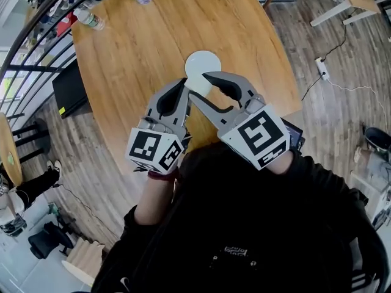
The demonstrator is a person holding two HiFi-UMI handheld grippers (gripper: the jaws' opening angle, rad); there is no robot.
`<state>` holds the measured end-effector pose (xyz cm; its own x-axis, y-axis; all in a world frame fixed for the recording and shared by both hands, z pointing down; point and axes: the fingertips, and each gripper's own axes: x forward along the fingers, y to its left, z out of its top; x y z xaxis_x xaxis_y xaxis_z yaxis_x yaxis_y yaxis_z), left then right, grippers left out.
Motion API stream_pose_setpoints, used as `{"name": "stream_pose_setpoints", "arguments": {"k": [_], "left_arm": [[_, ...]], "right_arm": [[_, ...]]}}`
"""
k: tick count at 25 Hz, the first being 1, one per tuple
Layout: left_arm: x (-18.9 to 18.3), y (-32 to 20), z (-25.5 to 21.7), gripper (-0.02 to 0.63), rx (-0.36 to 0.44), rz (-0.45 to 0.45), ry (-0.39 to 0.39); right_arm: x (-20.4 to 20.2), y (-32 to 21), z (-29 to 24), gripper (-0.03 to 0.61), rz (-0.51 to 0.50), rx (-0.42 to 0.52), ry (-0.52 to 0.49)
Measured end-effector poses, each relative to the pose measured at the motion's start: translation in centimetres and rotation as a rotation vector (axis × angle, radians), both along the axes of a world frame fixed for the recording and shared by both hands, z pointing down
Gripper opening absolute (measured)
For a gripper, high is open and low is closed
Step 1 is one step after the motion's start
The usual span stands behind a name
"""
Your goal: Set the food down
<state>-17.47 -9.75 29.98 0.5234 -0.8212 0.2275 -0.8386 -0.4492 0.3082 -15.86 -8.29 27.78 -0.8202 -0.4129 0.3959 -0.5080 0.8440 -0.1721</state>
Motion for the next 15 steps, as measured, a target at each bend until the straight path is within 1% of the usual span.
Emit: {"name": "stream_pose_setpoints", "arguments": {"k": [3, 7, 12, 15], "left_arm": [[0.0, 0.1, 0.5, 0.006, -0.018, -0.018, 0.024], [0.0, -0.5, 0.6, 0.006, -0.045, -0.040, 0.047], [-1.9, -0.6, 1.6, 0.005, -0.097, -0.110, 0.028], [-2.5, -0.3, 2.1, 0.006, -0.115, -0.125, 0.017]], "right_arm": [[0.0, 0.0, 0.4, 0.172, -0.017, -0.010, 0.006], [0.2, -0.7, 0.4, 0.172, -0.032, -0.025, -0.014], [-0.4, -1.8, 0.9, 0.172, -0.049, -0.036, -0.034], [-0.8, -2.0, 1.6, 0.172, -0.056, -0.053, -0.042]]}}
